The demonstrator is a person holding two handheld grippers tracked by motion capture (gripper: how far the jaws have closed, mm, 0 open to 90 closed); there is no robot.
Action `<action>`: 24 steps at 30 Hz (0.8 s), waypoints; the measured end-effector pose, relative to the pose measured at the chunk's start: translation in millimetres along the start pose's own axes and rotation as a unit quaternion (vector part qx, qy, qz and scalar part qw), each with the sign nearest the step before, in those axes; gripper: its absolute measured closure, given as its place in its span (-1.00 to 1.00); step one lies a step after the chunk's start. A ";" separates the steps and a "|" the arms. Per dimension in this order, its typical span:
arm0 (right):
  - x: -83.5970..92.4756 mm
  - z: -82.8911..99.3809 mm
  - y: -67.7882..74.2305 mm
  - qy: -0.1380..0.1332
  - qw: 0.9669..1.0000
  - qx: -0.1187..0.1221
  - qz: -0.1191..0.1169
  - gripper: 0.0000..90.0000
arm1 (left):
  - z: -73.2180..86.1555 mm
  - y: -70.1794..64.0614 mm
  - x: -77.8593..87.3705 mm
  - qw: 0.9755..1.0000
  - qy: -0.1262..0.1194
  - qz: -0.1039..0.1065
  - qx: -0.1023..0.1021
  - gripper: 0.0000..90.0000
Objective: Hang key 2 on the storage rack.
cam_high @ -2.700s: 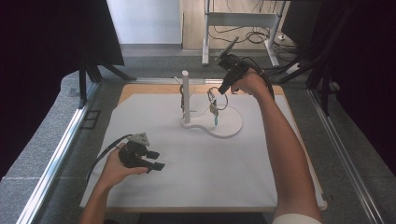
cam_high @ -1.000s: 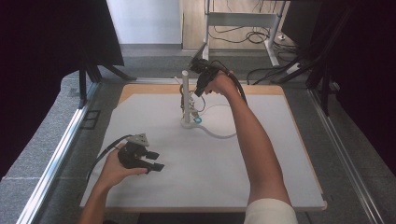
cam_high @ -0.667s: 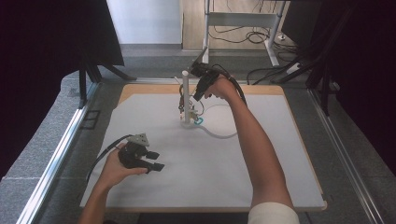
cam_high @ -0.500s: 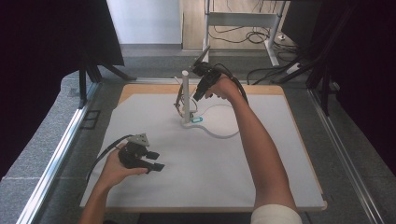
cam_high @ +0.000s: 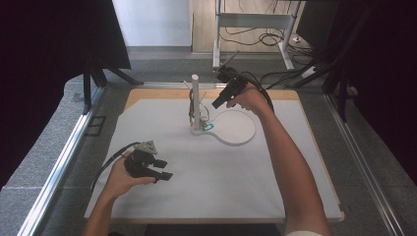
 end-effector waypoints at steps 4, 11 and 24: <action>9.4 16.9 1.8 -0.024 1.000 0.003 -0.004 0.43 | 0.4 -0.2 1.4 1.000 -0.001 -0.004 0.002 -0.02; 21.9 56.5 8.7 -0.080 0.997 -0.012 -0.019 0.32 | 1.4 -0.5 0.1 1.000 0.001 -0.008 0.005 -0.02; 6.3 161.6 18.1 -0.130 0.990 -0.061 -0.006 0.20 | 9.1 6.7 3.0 0.999 -0.004 -0.015 0.028 -0.03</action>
Point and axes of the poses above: each handheld gripper's, and its own axes: x roughly backward along the jaws, z roughly out of its underside, y roughly to its left, the point moved 10 cm from there along -x, roughly forward along the jaws, and after that the axes turned 15 degrees about z, right-handed, at the moved point
